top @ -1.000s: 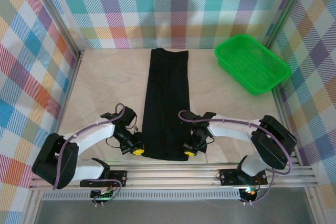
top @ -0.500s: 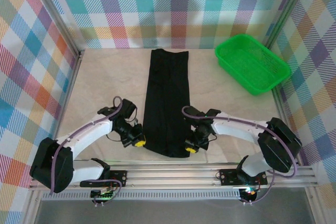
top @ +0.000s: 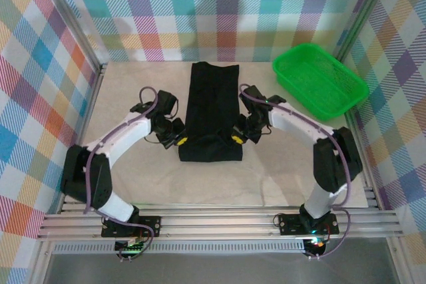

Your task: Fold and stack the t-shirts

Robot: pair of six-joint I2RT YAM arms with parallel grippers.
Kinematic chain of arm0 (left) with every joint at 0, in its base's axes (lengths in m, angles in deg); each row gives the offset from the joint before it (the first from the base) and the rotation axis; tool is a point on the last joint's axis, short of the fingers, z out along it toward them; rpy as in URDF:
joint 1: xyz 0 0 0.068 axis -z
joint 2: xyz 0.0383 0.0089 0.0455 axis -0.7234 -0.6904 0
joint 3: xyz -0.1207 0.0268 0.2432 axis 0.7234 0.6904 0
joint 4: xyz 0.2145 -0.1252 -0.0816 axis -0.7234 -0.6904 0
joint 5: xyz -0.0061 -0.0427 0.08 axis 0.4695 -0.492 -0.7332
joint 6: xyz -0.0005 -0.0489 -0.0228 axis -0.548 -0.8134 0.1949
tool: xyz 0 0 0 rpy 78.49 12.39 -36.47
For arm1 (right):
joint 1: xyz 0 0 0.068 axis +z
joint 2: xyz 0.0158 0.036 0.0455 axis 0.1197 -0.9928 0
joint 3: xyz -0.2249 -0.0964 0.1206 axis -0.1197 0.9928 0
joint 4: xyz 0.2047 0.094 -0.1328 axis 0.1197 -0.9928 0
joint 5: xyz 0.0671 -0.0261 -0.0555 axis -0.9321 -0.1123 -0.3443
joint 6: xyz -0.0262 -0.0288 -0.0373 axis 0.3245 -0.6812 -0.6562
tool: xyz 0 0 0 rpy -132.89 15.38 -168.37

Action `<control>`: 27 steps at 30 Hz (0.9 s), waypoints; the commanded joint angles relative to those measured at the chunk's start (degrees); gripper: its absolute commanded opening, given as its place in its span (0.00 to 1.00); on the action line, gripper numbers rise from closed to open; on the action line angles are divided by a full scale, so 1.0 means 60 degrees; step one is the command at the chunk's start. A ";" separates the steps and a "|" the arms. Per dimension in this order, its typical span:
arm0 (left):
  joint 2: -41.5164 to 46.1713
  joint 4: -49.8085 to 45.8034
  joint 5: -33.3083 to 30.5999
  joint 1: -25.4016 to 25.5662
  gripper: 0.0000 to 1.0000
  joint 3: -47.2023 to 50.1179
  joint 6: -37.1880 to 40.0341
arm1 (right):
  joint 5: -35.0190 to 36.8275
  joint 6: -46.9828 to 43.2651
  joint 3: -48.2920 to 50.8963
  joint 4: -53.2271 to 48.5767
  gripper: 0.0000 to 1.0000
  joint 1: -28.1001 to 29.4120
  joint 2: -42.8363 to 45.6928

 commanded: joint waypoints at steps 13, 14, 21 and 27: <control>-0.2755 0.0235 -0.0516 -0.0645 0.00 -0.3088 0.0596 | -0.0031 -0.0688 -0.2738 -0.0098 0.00 -0.0999 -0.2528; -0.2884 0.0222 -0.0508 -0.0677 0.00 -0.3184 0.0620 | -0.0047 -0.0695 -0.2859 -0.0103 0.00 -0.1029 -0.2642; -0.3679 0.0108 -0.0453 -0.0953 0.00 -0.4242 0.0756 | -0.0050 -0.0659 -0.3733 -0.0230 0.00 -0.1207 -0.3310; -0.4481 -0.0098 -0.0301 -0.1014 0.00 -0.5385 0.1074 | -0.0018 -0.0611 -0.4284 -0.0307 0.00 -0.1318 -0.3727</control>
